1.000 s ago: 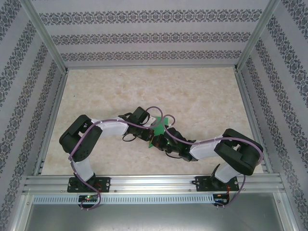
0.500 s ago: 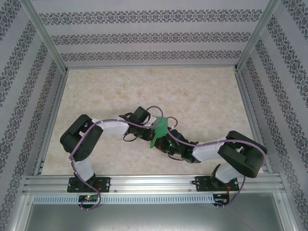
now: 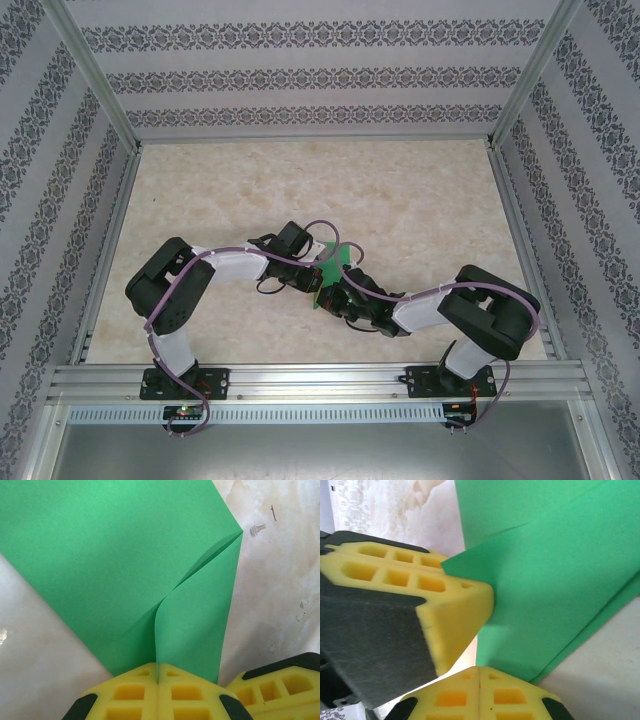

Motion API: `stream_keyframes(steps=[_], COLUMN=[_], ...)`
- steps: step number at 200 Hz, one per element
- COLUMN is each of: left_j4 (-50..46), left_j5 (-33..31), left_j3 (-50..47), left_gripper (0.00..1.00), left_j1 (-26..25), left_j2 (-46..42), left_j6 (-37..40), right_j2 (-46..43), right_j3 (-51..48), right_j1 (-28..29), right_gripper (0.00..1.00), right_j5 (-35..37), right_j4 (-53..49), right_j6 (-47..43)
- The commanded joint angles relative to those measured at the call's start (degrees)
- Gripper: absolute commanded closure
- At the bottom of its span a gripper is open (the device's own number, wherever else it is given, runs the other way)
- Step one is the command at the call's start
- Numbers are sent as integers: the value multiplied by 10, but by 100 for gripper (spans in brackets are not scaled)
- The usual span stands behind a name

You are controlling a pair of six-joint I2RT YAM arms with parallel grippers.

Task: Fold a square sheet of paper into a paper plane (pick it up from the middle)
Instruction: Third fold the triangle at the center of the table.

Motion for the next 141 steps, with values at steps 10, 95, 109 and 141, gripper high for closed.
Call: stream_keyframes(steps=[10,95,109,141], left_j4=[-39,-35,-36,-35], left_j5=[-14,-14,-13,-13], left_j3=[-10,-15,-14,-13], left_gripper=[99,99,99,99], left_j1=[-8,-8,-7,-8], left_j2=[32,30,31,31], left_j6=[-4,-7,-6,-6], right_j2=[18,-31,-19,20], right_j3=[12,26,29,28], right_j1=[0,12,16,17], right_gripper=[95,94,94,94], right_j5=[3,-20,-22,-27], right_j4=[-51,-58,-45,-16], right_j6=[0,-11,-8,3])
